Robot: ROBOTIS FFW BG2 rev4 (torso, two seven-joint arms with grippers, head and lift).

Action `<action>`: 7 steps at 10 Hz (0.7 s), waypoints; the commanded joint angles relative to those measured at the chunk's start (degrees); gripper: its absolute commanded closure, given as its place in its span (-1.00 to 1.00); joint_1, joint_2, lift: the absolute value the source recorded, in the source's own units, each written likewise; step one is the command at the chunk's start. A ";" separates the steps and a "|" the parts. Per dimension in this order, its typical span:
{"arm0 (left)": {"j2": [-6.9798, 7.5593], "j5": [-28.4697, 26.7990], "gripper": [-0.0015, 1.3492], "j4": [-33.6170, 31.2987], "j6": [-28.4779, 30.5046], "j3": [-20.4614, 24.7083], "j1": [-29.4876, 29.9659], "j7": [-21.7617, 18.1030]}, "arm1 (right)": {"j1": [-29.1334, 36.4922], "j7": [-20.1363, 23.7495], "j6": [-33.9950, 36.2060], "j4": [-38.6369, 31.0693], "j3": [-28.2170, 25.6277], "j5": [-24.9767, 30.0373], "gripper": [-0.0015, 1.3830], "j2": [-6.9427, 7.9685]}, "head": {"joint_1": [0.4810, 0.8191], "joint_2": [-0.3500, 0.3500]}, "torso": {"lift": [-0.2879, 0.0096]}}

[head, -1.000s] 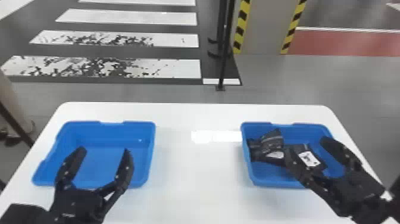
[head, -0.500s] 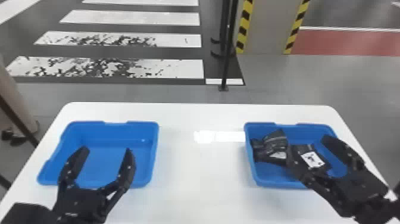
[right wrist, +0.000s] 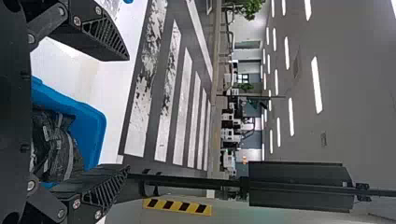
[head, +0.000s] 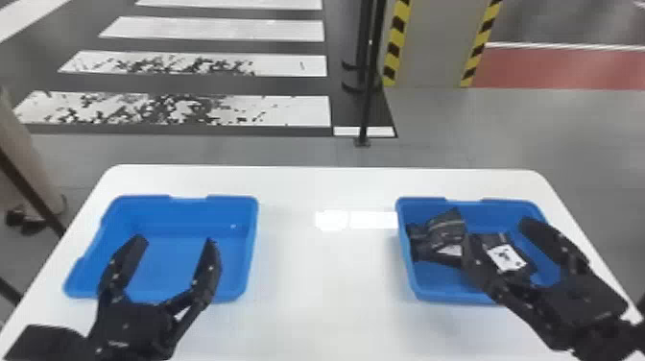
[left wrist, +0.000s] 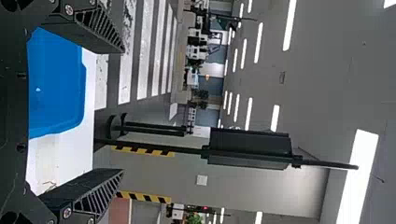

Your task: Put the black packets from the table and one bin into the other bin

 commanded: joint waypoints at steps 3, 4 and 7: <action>-0.13 0.35 -0.81 0.00 -0.13 0.09 0.03 0.00 | -0.14 0.00 0.00 0.14 0.00 0.00 -0.68 0.00 | 0.27 -0.07 | 0.20; -0.13 0.46 -0.81 0.00 -0.13 0.09 0.03 0.00 | -0.14 0.00 0.00 0.14 0.00 0.00 -0.68 0.00 | 0.27 -0.07 | 0.20; -0.13 0.58 -0.81 0.14 -0.28 0.09 0.03 0.00 | -0.28 0.00 -1.27 0.70 0.00 0.11 -0.68 0.00 | 0.27 -0.07 | 0.20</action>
